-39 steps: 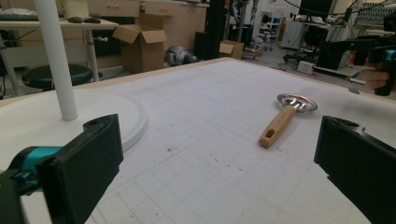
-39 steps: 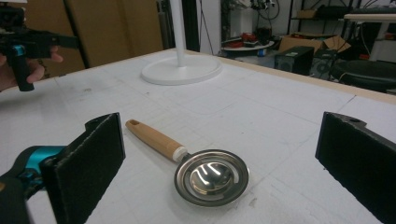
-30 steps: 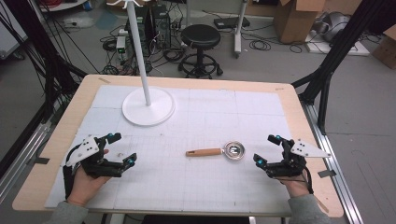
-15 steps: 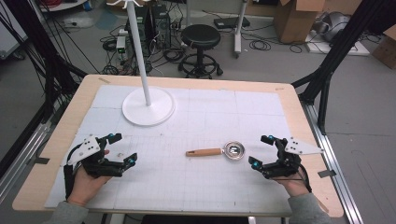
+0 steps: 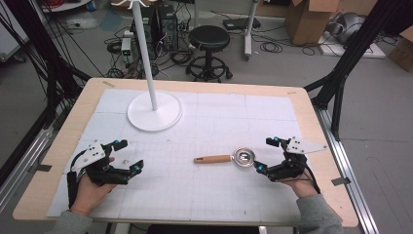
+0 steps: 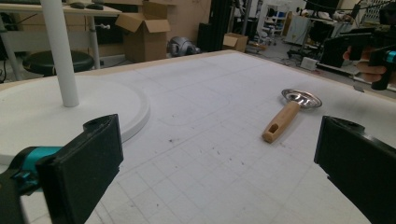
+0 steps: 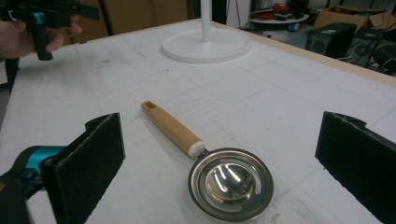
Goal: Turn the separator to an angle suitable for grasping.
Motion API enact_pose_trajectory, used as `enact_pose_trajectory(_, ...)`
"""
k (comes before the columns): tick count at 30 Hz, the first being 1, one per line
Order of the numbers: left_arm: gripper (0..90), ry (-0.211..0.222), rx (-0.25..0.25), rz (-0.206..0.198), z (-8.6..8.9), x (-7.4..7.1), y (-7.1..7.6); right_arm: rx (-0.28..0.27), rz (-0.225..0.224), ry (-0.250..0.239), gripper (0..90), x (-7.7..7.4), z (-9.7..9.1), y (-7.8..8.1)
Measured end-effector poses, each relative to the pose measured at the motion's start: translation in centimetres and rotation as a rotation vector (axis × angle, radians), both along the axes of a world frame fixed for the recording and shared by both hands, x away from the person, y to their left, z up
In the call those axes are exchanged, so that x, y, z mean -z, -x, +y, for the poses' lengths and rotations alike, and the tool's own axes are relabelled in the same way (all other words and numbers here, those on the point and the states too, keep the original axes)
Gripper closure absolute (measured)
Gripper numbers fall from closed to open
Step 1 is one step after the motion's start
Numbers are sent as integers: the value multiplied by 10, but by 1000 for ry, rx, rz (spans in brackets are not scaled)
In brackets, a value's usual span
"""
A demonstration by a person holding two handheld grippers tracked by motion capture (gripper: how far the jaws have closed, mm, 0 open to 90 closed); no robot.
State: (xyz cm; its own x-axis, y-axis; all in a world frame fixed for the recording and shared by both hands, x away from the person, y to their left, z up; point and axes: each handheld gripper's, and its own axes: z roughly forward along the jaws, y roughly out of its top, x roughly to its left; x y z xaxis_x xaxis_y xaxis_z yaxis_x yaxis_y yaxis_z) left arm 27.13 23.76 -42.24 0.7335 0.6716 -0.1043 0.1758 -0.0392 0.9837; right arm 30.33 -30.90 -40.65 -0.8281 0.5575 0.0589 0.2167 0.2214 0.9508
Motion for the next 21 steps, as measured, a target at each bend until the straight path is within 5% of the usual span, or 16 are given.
enact_pose_trajectory(6,17,15,22,-2,0,-1,1,-31,26,-35,5,-5,7,-10)
enact_pose_trajectory(21,18,-16,54,-11,-2,0,6,-71,32,62,5,-8,28,-34)
